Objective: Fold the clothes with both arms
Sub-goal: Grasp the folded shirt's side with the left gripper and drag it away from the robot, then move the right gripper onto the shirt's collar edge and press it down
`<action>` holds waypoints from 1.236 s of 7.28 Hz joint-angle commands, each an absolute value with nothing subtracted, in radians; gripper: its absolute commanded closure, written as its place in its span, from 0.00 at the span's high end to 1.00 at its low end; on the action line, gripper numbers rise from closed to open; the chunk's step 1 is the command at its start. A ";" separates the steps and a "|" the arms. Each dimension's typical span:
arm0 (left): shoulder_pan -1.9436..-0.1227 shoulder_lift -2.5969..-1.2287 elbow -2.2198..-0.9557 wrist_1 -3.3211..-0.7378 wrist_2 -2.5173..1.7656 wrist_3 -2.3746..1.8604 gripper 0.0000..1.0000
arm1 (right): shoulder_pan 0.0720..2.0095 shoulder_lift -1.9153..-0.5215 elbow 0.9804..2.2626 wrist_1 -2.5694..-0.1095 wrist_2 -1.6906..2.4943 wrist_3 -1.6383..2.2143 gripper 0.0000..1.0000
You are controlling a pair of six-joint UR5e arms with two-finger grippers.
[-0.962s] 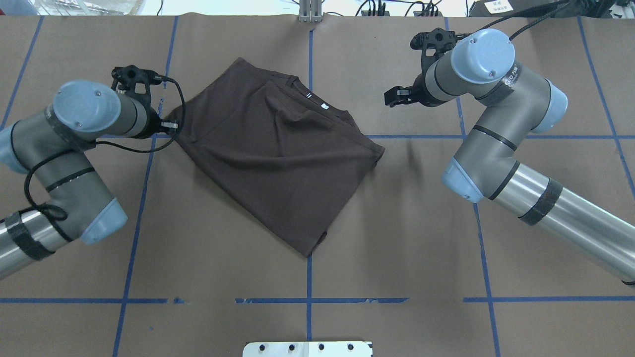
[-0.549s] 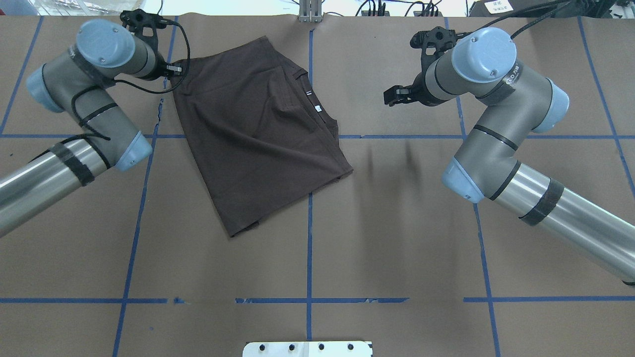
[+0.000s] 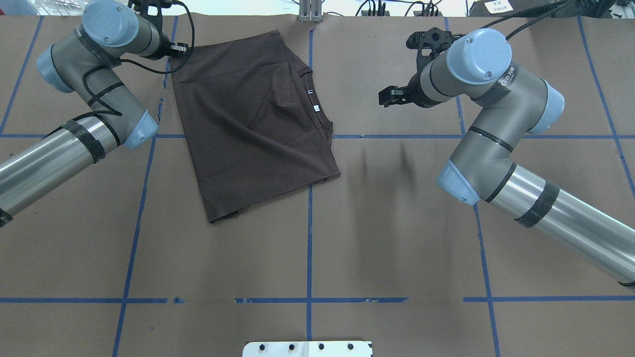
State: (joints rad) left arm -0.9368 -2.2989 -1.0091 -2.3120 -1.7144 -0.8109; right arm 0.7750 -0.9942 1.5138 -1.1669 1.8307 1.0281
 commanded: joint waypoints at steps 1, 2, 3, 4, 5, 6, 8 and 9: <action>-0.956 -2.214 -1.138 -2.362 -1.857 -0.790 1.00 | 0.709 -0.887 1.465 -1.170 1.810 1.222 0.99; -0.956 -2.169 -1.185 -2.379 -1.862 -0.796 1.00 | 0.675 -0.829 1.407 -1.167 1.733 1.288 0.92; -0.956 -2.142 -1.218 -2.379 -1.862 -0.799 1.00 | 0.643 -0.772 1.350 -1.167 1.697 1.343 0.73; -0.956 -2.140 -1.218 -2.379 -1.862 -0.802 1.00 | 0.626 -0.740 1.306 -1.166 1.669 1.350 0.58; -0.956 -2.140 -1.218 -2.379 -1.862 -0.804 1.00 | 0.617 -0.717 1.266 -1.164 1.652 1.353 0.55; -0.956 -2.140 -1.218 -2.379 -1.862 -0.805 1.00 | 0.612 -0.697 1.241 -1.164 1.646 1.353 0.54; -0.954 -2.140 -1.218 -2.379 -1.862 -0.805 1.00 | 0.595 -0.692 1.209 -1.163 1.614 1.350 0.52; -0.954 -2.138 -1.216 -2.379 -1.862 -0.805 1.00 | 0.586 -0.692 1.200 -1.163 1.599 1.350 0.51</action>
State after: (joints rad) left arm -0.9549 -2.1395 -1.2176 -2.3792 -1.8623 -0.8052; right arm 0.5969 -0.6939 1.2159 -1.1634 1.6200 1.3505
